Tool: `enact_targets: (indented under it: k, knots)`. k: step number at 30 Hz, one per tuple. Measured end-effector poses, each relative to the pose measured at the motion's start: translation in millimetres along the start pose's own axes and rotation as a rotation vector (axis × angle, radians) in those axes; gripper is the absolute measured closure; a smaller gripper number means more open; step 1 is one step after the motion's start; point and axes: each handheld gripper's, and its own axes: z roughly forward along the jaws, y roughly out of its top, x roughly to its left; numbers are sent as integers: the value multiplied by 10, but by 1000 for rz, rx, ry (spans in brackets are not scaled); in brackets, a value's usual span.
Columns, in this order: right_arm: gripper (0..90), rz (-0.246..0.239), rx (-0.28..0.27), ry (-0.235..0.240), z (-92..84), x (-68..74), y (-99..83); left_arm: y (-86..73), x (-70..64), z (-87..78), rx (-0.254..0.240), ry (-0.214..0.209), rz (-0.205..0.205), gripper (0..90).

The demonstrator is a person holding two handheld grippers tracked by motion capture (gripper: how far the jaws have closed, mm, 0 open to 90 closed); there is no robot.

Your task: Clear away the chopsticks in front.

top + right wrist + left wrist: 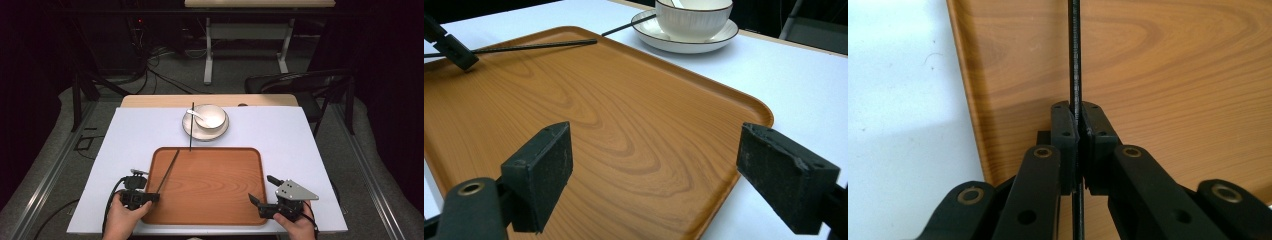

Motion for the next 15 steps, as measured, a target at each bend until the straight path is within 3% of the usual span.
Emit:
enact_targets:
  k: [15]
  knots:
    - [145,-3,-1,1,-3,4,1,-1,-15,-21,-6,3,8,845]
